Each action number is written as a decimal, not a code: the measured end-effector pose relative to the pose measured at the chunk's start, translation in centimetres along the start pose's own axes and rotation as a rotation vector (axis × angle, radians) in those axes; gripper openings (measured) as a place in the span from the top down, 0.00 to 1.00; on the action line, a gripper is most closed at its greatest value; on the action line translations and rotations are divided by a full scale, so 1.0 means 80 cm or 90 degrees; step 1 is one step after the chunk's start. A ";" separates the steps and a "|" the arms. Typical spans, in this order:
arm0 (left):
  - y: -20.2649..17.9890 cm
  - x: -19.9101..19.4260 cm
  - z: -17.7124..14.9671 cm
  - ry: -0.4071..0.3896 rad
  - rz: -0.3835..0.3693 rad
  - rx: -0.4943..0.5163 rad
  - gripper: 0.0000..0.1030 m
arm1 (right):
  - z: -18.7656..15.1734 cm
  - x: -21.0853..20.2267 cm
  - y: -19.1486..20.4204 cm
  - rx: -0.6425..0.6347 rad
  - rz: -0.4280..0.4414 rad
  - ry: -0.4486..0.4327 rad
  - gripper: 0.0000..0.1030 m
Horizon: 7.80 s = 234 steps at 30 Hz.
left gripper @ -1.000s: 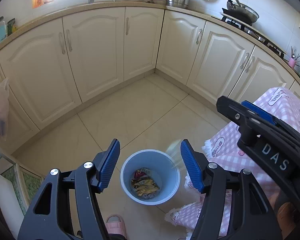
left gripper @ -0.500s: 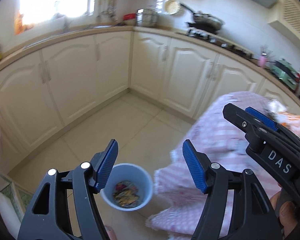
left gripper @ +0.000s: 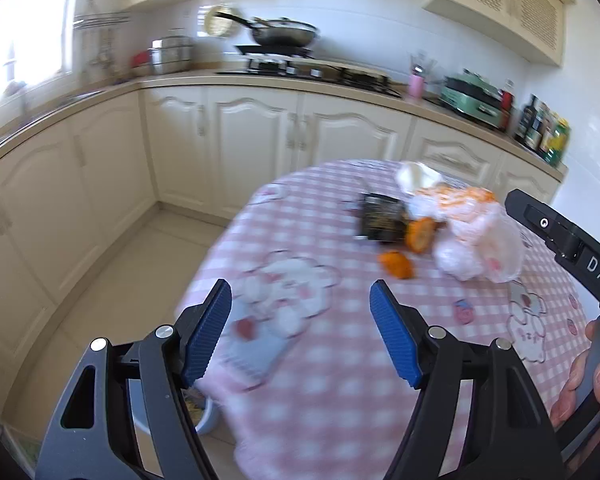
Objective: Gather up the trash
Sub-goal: 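Swing both open tools back over the table toward the bags, then grasp the white-and-orange plastic bag with the right tool, then carry the white-and-orange bag over the blue bin and open the right tool, then grasp the clear plastic bag with the right tool while the left tool grasps an orange peel, then carry the clear bag and orange peel over the bin and open the right tool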
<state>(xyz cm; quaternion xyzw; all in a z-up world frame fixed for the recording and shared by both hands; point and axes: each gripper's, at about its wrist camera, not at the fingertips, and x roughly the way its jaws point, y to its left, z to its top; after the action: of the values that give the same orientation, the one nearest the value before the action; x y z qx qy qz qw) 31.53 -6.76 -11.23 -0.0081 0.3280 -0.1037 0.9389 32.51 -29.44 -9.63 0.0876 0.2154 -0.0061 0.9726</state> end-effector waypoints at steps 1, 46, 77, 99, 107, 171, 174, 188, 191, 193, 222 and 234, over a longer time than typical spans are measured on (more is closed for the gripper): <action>-0.011 0.009 0.003 0.007 -0.008 0.009 0.33 | -0.001 -0.002 -0.011 0.007 -0.005 0.001 0.42; -0.007 0.051 0.016 0.052 -0.096 -0.005 0.98 | 0.018 0.027 0.002 -0.045 0.002 -0.001 0.76; 0.189 -0.034 -0.015 -0.009 -0.062 -0.185 0.98 | -0.030 0.045 0.225 -0.109 0.236 0.088 0.76; 0.348 0.040 -0.083 0.074 0.096 -0.327 0.59 | -0.141 0.172 0.401 -0.191 0.288 0.240 0.76; 0.370 0.034 -0.095 0.072 0.119 -0.339 0.54 | -0.156 0.185 0.421 -0.197 0.296 0.259 0.76; -0.120 0.113 0.046 0.047 -0.087 0.079 0.42 | -0.029 0.069 -0.097 0.119 -0.032 0.095 0.95; -0.129 0.126 0.047 0.058 -0.094 0.086 0.54 | -0.027 0.064 -0.099 0.118 -0.042 0.080 0.95; -0.131 0.124 0.050 0.063 -0.150 0.066 0.93 | -0.025 0.061 -0.098 0.115 -0.028 0.072 0.97; -0.129 0.103 0.052 0.050 -0.179 0.054 0.93 | -0.023 0.048 -0.095 0.108 -0.032 0.049 0.98; -0.130 0.090 0.052 0.041 -0.187 0.059 0.93 | -0.019 0.034 -0.092 0.103 -0.038 0.026 0.98; 0.115 -0.107 -0.001 -0.077 -0.029 -0.086 0.93 | 0.001 -0.053 0.189 -0.064 0.138 -0.013 0.98; 0.252 -0.094 -0.060 -0.029 0.078 -0.199 0.93 | -0.068 0.010 0.370 -0.177 0.253 0.087 0.98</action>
<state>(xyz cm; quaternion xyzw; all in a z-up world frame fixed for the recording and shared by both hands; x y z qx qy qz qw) 26.64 14.70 -12.03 -0.1365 0.3187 0.0061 0.9380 32.44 0.65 -9.87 -0.0062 0.2583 0.2207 0.9405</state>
